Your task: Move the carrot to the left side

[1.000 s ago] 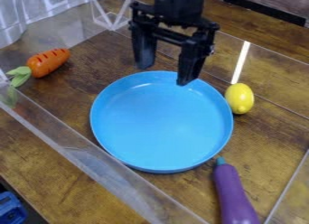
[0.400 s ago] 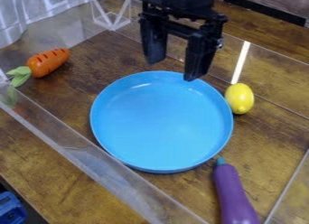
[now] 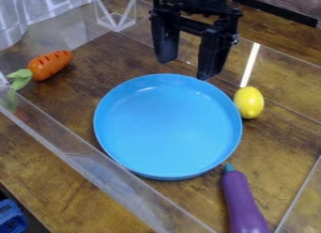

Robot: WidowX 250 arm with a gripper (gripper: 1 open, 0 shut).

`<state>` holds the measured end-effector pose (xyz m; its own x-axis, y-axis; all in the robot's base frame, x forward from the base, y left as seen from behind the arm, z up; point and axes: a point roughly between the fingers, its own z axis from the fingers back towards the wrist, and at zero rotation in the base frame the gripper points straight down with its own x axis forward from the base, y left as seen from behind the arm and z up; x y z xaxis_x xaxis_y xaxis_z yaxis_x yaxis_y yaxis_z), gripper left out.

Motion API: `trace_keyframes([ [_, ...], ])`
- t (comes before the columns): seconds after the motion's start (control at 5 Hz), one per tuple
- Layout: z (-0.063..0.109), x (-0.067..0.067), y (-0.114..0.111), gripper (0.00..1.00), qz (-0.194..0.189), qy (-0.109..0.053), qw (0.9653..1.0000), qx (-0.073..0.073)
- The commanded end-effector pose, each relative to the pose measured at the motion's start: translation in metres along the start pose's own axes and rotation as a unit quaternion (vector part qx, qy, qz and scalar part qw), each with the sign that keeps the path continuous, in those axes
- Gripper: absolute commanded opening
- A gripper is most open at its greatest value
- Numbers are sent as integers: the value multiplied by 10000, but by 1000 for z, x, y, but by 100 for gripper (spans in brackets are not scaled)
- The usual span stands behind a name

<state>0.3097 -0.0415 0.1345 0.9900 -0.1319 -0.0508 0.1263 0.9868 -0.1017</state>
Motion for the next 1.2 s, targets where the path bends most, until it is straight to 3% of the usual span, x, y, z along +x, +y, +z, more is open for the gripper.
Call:
trace_keyframes([
  [0.0,18,-7,6,100,263,-217,9994,-23],
  [0.4,7,-11,11,100,-386,-165,9991,-68],
  [0.8,0,-7,15,100,-962,-211,9951,-21],
  [1.0,-4,-4,19,0,-1233,-211,9921,19],
])
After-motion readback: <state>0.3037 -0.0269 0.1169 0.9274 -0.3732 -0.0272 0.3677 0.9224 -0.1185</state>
